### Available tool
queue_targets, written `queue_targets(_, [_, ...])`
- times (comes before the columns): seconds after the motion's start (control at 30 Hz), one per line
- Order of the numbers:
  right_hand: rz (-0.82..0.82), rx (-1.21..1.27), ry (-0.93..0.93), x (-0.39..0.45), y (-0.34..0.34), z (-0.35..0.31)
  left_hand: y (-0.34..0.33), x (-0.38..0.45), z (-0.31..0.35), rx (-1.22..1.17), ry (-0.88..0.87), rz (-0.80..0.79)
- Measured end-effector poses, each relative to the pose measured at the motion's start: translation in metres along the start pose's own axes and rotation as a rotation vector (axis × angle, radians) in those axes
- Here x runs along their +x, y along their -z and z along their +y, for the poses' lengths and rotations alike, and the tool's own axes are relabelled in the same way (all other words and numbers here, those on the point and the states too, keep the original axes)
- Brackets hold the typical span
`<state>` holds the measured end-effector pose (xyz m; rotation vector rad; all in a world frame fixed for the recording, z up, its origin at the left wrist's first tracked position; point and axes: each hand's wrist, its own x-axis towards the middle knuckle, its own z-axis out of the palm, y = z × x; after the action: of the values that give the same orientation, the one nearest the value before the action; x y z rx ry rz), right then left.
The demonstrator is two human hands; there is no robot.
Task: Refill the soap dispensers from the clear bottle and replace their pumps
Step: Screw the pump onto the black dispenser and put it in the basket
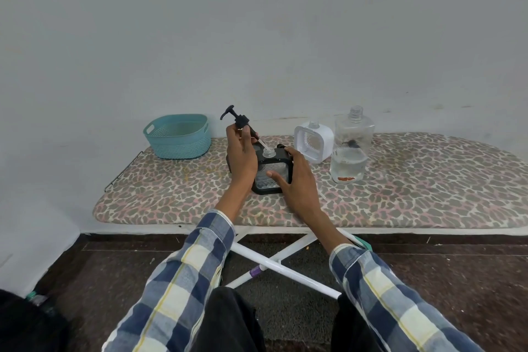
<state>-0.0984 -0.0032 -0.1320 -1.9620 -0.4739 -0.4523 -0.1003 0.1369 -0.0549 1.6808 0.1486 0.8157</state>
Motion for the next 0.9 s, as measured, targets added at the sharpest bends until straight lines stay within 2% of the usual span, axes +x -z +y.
queue_targets(0.23, [0.006,0.002,0.009,-0.001,0.002,-0.002,0.004,-0.006,-0.015,0.263,-0.223,-0.217])
queue_targets(0.33, [0.018,-0.005,0.026,-0.001,0.002,-0.002,0.005,-0.012,-0.020,0.310,-0.279,-0.257])
queue_targets(0.63, [0.029,0.005,0.032,-0.001,0.001,-0.003,0.010,-0.026,-0.022,0.151,-0.189,-0.278])
queue_targets(0.9, [0.034,0.011,0.049,-0.002,0.002,-0.004,0.003,-0.024,-0.019,0.161,-0.134,-0.227])
